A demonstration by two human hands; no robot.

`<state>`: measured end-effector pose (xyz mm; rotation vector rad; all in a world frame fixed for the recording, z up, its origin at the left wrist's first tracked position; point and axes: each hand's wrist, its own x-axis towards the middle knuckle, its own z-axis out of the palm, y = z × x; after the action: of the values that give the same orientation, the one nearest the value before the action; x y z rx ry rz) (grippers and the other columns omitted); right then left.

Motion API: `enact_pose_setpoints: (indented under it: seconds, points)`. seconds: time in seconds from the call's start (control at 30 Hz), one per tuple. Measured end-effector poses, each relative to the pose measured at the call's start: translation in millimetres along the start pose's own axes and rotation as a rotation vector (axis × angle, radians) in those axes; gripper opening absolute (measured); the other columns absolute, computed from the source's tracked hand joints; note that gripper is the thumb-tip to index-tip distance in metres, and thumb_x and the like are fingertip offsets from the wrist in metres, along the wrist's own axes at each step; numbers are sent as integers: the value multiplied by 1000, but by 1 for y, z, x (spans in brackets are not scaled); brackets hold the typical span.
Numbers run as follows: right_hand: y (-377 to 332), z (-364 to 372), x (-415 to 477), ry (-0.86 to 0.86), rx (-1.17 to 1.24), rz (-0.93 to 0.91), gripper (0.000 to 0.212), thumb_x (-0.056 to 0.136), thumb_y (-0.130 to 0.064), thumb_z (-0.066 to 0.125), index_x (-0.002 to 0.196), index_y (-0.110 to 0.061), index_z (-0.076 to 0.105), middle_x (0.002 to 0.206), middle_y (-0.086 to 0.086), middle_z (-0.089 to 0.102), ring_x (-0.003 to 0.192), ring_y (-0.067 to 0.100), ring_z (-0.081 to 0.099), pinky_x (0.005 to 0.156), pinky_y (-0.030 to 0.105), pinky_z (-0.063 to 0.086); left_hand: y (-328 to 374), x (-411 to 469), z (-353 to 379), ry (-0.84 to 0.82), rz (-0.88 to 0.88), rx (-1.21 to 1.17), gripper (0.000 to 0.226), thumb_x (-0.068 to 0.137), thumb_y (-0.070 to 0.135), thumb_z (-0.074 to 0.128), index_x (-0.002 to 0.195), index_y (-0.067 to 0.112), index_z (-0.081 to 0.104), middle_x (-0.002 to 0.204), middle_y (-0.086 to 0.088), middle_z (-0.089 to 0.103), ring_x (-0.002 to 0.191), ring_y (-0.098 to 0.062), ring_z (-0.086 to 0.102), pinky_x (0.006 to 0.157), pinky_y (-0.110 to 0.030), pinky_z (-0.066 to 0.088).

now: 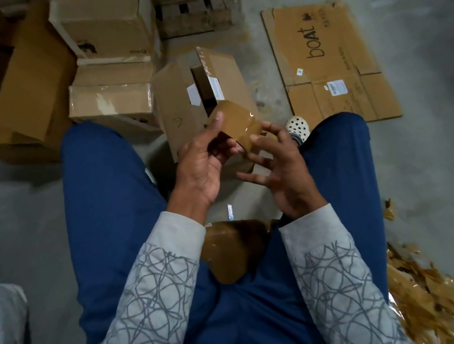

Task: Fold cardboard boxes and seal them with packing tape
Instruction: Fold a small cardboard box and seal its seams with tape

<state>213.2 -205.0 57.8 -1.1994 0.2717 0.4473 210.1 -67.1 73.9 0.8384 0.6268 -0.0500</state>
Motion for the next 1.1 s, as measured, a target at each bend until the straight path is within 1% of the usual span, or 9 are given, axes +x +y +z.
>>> enact_pose_setpoints:
  seconds: [0.13, 0.27, 0.37, 0.43, 0.53, 0.63, 0.77, 1.0, 1.1]
  points:
    - [10, 13, 3, -68, 39, 11, 57, 87, -7, 72, 137, -21, 47, 137, 22, 54, 110, 43, 68, 94, 57, 56, -4, -1, -4, -32, 78, 149, 29, 95, 12, 68, 71, 20, 82, 77, 5, 76, 75, -11, 70, 80, -32, 56]
    - [15, 18, 6, -5, 55, -6, 48, 90, -6, 70, 134, -14, 52, 135, 23, 56, 113, 39, 68, 96, 51, 57, -6, 1, -8, -18, 156, 297, 8, 91, 18, 73, 86, 13, 76, 79, 4, 73, 82, -12, 68, 75, -28, 54]
    - [12, 17, 5, -24, 56, -6, 45, 91, -5, 68, 133, -9, 54, 134, 24, 58, 116, 38, 66, 98, 50, 56, -1, 2, -9, -17, 196, 329, 11, 90, 19, 75, 86, 9, 75, 84, -2, 71, 87, -16, 66, 77, -30, 54]
    - [9, 17, 4, -40, 84, 7, 43, 92, -3, 63, 135, -1, 53, 131, 29, 59, 116, 38, 66, 101, 54, 53, 1, 0, -6, -24, 237, 358, 14, 90, 18, 76, 79, 9, 74, 76, -2, 69, 77, -13, 64, 68, -27, 53]
    - [6, 18, 2, -72, 158, 33, 32, 93, 0, 55, 125, 5, 53, 106, 24, 65, 75, 25, 67, 109, 59, 45, -2, -2, -3, -27, 306, 403, 22, 89, 16, 77, 69, 9, 69, 62, 1, 66, 60, -12, 61, 53, -25, 50]
    - [4, 17, 0, -118, 232, 62, 12, 95, 2, 48, 98, -7, 55, 77, 3, 67, 50, 10, 44, 112, 54, 43, -6, -1, 1, -19, 337, 409, 24, 87, 18, 80, 70, 5, 71, 70, -16, 66, 61, -26, 61, 51, -30, 50]
    - [1, 19, -3, -106, 264, 59, 18, 95, 5, 47, 89, -9, 57, 75, 3, 70, 73, 16, 69, 90, 36, 59, -8, 1, 4, 20, 352, 406, 25, 86, 22, 82, 67, 8, 72, 68, -18, 63, 59, -27, 57, 48, -28, 47]
    - [0, 23, -4, -78, 269, 53, 22, 95, 8, 46, 83, -8, 57, 75, 7, 71, 79, 23, 70, 82, 34, 61, -10, 3, 2, 37, 348, 375, 28, 85, 23, 82, 64, 9, 70, 65, -18, 60, 60, -30, 52, 47, -27, 44]
    - [2, 21, -4, -113, 273, 67, 18, 95, 8, 47, 93, -6, 59, 80, 9, 73, 80, 24, 70, 78, 30, 63, -9, 3, 2, 62, 349, 382, 27, 86, 22, 82, 63, 11, 70, 63, -15, 61, 58, -29, 54, 46, -27, 45]
